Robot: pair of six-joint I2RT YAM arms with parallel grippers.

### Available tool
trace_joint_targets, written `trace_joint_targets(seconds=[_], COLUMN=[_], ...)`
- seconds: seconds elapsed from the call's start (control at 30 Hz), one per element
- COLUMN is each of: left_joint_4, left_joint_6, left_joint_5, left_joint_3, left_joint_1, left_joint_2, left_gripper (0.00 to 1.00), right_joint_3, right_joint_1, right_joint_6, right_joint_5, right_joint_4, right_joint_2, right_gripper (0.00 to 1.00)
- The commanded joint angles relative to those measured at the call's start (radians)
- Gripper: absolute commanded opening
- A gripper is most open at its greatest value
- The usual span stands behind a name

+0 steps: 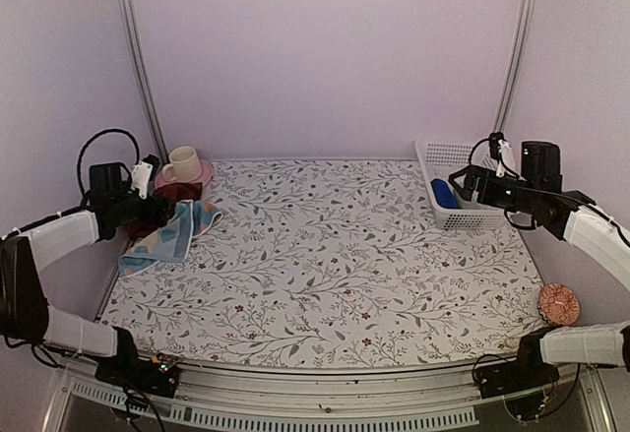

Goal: Roll the towels
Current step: Move the storage box to the corner of the board.

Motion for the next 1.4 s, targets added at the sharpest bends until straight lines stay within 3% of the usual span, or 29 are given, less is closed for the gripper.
trace_joint_targets(seconds=[0.0,0.23,0.53,0.83,1.0,1.37], left_joint_4=[-0.066,-0.174,-0.237,-0.232,-0.227,-0.218], left_joint_6=[0.076,0.174,0.272,0.308,0.314,0.319], left_joint_5=[0.09,0.224,0.226,0.188,0.169,0.175], left_joint_3=[0.028,0.02,-0.01,-0.045,-0.058,-0.068], left_joint_1=[0.011,0.01,0.002,-0.046,-0.071,-0.083], left_joint_2=[0.06,0.094,0.144,0.198,0.223,0.239], left_gripper=[0.97,0.97,0.83,0.76,0.75,0.74], right_joint_3=[0.065,0.135,0.149,0.101,0.192,0.333], right_joint_1=[0.188,0.413,0.524,0.536,0.528,0.41], right_joint_6=[0.008,0.002,0.004,0.057,0.156,0.227], right_joint_5=[0.144,0.241,0.236,0.44,0.571,0.62], right_joint_4=[0.062,0.143,0.31,0.335,0.181,0.039], right_joint_2=[0.1,0.339,0.498,0.54,0.642,0.803], right_gripper=[0.99,0.99,0.99,0.99,0.99,0.99])
